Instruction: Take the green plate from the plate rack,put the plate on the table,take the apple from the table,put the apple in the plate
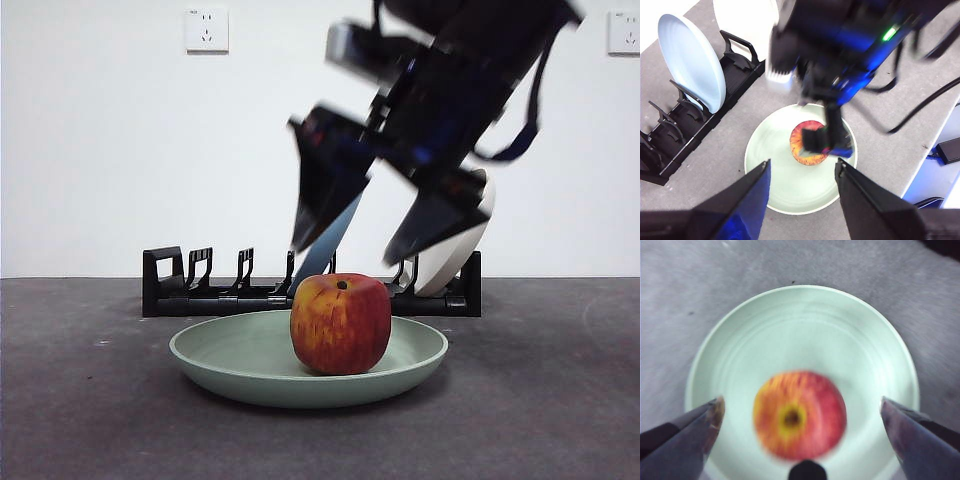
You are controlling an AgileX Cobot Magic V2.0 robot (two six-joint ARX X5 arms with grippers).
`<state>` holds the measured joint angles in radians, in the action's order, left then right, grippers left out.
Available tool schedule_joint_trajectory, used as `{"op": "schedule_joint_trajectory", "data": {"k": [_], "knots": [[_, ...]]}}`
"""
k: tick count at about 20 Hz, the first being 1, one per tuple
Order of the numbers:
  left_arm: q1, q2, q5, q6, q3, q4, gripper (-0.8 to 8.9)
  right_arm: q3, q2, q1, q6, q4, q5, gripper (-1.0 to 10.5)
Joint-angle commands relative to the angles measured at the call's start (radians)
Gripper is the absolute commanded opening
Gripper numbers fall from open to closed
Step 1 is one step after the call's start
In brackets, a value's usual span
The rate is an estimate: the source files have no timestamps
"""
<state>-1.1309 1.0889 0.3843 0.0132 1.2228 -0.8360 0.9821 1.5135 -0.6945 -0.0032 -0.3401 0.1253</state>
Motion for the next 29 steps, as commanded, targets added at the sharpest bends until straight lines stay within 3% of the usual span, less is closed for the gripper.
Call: {"op": "schedule_joint_trajectory", "data": {"k": [1,4,9,12,16,18,19,29], "knots": [[-0.002,0.000,-0.001,0.013,-0.006,0.003,2.20,0.005,-0.098,-0.002,0.011,-0.093,-0.001,6.0],[-0.002,0.000,-0.005,0.013,-0.006,0.003,2.20,0.005,-0.258,-0.002,0.011,-0.267,0.007,6.0],[-0.001,0.000,-0.092,0.013,-0.006,-0.005,2.20,0.005,-0.497,-0.002,0.025,-0.548,0.087,5.9],[-0.001,0.000,-0.159,0.013,-0.006,-0.024,2.20,0.005,-0.596,-0.003,0.041,-0.670,0.086,5.6],[-0.001,0.001,-0.183,0.013,-0.006,-0.053,1.90,0.005,-0.651,-0.002,0.055,-0.729,0.085,1.8],[-0.001,0.001,-0.183,0.014,-0.006,-0.060,0.34,0.005,-0.666,-0.002,0.055,-0.731,0.085,0.0],[-0.001,0.001,-0.183,0.014,-0.006,-0.060,-0.22,0.005,-0.671,-0.002,0.055,-0.731,0.085,-0.1],[-0.001,0.001,-0.176,0.013,-0.006,-0.060,-0.03,0.005,-0.674,-0.002,0.058,-0.731,0.082,0.0]]}}
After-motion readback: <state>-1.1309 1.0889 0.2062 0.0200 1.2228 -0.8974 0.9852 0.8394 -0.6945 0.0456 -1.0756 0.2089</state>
